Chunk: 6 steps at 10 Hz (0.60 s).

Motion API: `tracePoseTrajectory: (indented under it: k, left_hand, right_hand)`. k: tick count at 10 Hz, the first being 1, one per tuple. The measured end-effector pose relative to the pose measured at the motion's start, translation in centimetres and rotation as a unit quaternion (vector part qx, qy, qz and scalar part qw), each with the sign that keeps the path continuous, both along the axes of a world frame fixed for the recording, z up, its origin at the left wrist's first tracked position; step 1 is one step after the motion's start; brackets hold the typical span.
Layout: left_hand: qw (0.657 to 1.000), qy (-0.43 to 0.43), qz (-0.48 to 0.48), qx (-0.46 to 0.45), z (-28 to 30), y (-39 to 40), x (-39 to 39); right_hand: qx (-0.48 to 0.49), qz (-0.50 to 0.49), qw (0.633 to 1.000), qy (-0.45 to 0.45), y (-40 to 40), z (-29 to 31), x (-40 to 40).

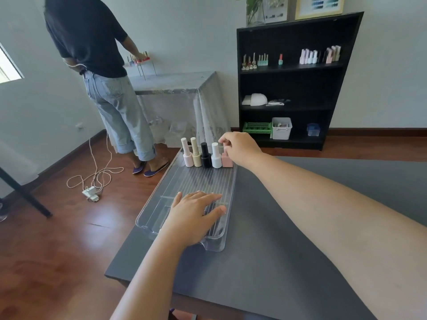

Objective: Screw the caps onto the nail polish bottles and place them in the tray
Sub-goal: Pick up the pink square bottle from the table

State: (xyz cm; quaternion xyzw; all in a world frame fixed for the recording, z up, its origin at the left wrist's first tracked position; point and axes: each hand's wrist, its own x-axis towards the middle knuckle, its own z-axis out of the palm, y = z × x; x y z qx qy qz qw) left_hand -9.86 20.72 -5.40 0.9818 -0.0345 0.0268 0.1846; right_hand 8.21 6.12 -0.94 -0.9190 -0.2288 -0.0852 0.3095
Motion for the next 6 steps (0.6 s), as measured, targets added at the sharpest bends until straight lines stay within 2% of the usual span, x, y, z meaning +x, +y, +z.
tracePoseTrajectory:
  k: [3, 4, 5, 6]
  left_hand:
    - [1.0, -0.004, -0.002, 0.008, 0.1, 0.1, 0.1]
    - [1.0, 0.008, 0.0, 0.019, 0.2, 0.1, 0.2]
    - [0.999, 0.029, 0.002, 0.014, 0.7, 0.0, 0.2]
    - [0.998, 0.062, -0.001, 0.016, 1.5, -0.1, 0.4]
  right_hand:
    - [0.019, 0.014, 0.999, 0.042, -0.3, -0.1, -0.2]
    - [0.061, 0.01, 0.997, 0.035, -1.2, 1.0, -2.3]
    - [0.144, 0.01, 0.989, 0.01, -3.1, 2.8, -6.1]
    - [0.263, 0.005, 0.965, -0.008, -6.7, 5.6, -11.2]
